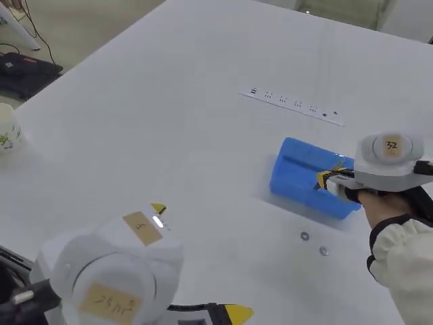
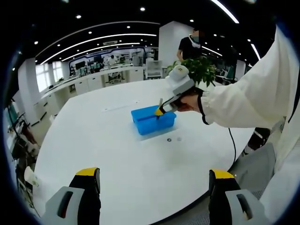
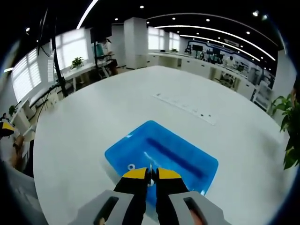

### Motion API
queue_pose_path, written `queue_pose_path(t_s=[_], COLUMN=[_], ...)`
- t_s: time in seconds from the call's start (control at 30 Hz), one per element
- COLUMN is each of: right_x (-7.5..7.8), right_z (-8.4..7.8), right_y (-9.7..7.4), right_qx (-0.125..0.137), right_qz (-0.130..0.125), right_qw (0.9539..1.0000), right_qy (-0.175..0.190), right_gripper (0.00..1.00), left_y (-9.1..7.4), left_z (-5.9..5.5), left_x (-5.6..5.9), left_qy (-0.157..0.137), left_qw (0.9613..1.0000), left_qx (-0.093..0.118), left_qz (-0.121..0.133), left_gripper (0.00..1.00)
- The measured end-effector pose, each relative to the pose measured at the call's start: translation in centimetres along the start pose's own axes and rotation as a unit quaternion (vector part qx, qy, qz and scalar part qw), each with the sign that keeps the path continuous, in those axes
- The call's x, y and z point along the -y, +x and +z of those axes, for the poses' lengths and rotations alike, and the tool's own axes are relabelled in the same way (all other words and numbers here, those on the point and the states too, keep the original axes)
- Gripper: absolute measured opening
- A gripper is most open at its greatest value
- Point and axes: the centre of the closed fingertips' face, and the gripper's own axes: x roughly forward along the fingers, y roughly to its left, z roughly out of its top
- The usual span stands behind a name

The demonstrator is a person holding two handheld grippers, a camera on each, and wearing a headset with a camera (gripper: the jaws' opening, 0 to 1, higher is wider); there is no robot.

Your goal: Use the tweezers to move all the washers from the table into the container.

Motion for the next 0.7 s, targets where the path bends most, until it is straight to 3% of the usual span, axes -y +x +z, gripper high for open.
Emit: queue_pose_path(t_s=[0.47,0.7], right_x=[0.25,0.3], right_z=[-0.55,-0.01], right_y=[0.53,0.08], right_qx=[-0.002,0.006], right_qz=[-0.007,-0.006], right_qw=[0.9999,1.0], right_qy=[-0.007,0.003], right_gripper=[0.03,0.03], left_y=[0.45,0.27], left_z=[-0.21,-0.24], left_x=[0.15,0.08], left_qy=[0.001,0.003], left_qw=[1.0,1.0], left_qx=[-0.007,-0.008], left_qz=[-0.004,0.0], left_gripper=[0.99,0.98])
